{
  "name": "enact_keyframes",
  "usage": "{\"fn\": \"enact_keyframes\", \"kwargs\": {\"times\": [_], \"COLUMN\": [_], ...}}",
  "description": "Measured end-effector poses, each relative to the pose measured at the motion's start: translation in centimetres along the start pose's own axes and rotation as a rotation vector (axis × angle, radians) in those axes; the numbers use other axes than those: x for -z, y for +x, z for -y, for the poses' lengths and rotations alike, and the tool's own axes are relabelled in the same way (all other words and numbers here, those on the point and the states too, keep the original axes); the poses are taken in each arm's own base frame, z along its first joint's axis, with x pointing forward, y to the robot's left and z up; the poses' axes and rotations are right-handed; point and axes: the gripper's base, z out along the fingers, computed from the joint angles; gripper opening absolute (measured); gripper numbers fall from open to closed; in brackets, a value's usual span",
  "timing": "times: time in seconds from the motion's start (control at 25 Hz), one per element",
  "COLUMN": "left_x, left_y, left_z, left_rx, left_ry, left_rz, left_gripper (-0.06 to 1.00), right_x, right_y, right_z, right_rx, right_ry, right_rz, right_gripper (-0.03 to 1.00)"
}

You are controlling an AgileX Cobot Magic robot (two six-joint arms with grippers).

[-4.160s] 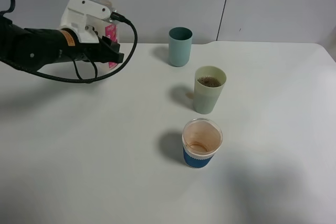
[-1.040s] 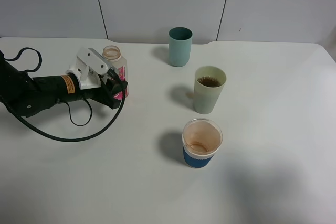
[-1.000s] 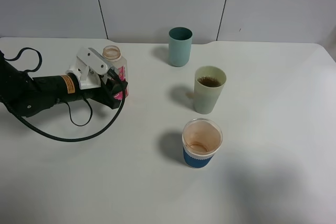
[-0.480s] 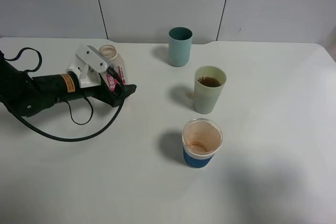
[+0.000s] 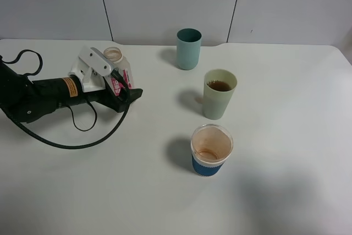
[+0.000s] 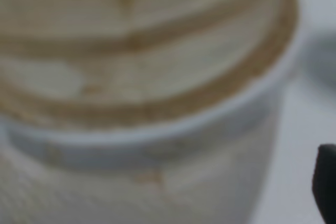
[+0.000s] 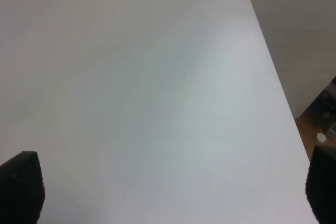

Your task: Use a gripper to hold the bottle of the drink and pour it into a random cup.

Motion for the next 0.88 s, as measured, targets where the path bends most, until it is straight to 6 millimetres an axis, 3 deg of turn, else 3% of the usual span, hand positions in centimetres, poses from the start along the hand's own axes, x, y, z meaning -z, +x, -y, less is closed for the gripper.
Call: {"fn": "enact_keyframes", "kwargs": {"times": [0.4,0.88], "left_x": [4.6,14.1], "left_y": [-4.1,-11.7], "left_z": [0.9,0.7], "left_rx": [-0.047,0.036], "left_ry": [-0.081,-0.394], "left_rz": [-0.007,-0.052], "left_gripper": [0.88,0.96], "right_x": [0.0,0.0], "right_y": [0.0,0.0], "right_z": [0.0,0.0], "right_rx": [0.000,0.000], "right_ry": [0.000,0.000], "right_rz": [0.000,0.000], "right_gripper": [0.99,0.99]}}
